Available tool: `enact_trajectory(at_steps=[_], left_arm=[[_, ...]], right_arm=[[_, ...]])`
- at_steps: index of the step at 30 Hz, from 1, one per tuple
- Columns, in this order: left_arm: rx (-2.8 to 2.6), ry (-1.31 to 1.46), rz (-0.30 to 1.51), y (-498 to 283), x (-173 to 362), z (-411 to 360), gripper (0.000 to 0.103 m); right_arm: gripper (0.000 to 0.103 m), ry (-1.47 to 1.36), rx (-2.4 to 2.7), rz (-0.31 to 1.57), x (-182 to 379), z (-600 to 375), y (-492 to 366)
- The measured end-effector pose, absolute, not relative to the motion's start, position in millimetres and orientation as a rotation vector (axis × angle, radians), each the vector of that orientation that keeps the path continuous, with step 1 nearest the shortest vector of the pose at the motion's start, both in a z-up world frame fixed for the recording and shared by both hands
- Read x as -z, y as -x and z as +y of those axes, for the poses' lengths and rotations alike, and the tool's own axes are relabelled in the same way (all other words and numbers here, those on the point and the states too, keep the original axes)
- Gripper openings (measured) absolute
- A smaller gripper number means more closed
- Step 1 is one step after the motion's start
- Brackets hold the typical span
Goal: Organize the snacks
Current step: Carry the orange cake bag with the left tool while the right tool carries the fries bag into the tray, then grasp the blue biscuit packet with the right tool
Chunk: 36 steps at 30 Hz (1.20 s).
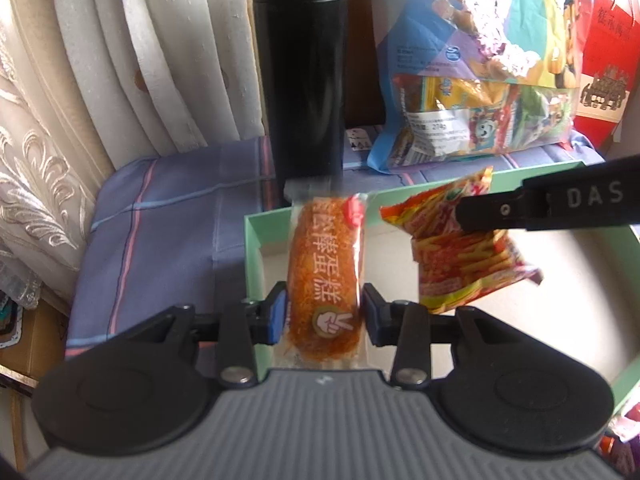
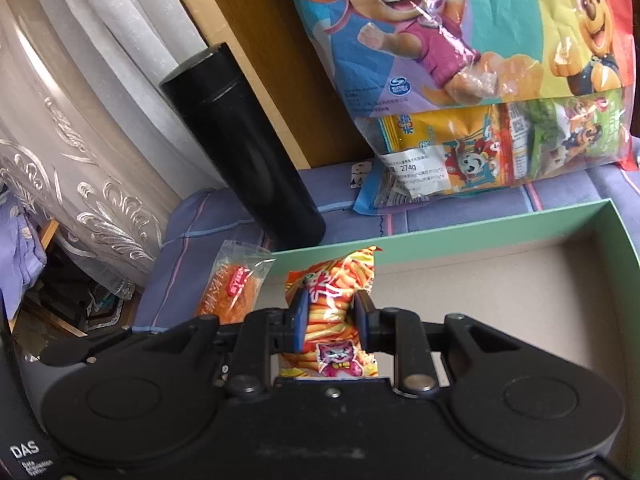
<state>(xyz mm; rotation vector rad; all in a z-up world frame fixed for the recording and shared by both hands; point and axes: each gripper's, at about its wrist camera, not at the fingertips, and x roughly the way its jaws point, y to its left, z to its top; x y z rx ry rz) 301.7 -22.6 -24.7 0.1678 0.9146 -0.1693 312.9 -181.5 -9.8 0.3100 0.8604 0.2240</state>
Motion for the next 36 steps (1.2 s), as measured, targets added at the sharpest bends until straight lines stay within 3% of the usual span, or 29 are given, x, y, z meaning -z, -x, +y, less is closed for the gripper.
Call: enact_trajectory(at_steps=[1,2,3,5,8,11,22,36], left_arm=[[0.158,-0.172,0.901,-302,24,-23,0.063],[0.147,-0.175,0.882,-301,23,-23,0.079],[0.140,-0.179,0.860,-299,21,-24,0.084],[0.137,-0.189,0.842,-296,17,-27,0.090],[0.142,-0.169,0.861,-290,12,-27,0.097],[0.151,-0.156,0.854,-274,4,-28,0.103],[0.229,-0.158,0.880,-187,-15,-38,0.103],[0.274,-0.172,1.015,-93,36,-47,0.103]], right_arm=[[0.032,-0.316,-0.232,0.866,15,-181,-317],[0.051,-0.318,-0.231,0.871,17,-180,-320],[0.072,-0.310,-0.225,0.864,18,-178,-321],[0.093,-0.296,-0.209,0.845,17,-179,-318],[0.103,-0.301,-0.206,0.852,13,-184,-313],[0.103,-0.309,-0.198,0.853,4,-191,-298],[0.103,-0.290,-0.183,0.841,-33,-200,-194],[0.103,-0.263,-0.158,0.902,-14,-206,-80]])
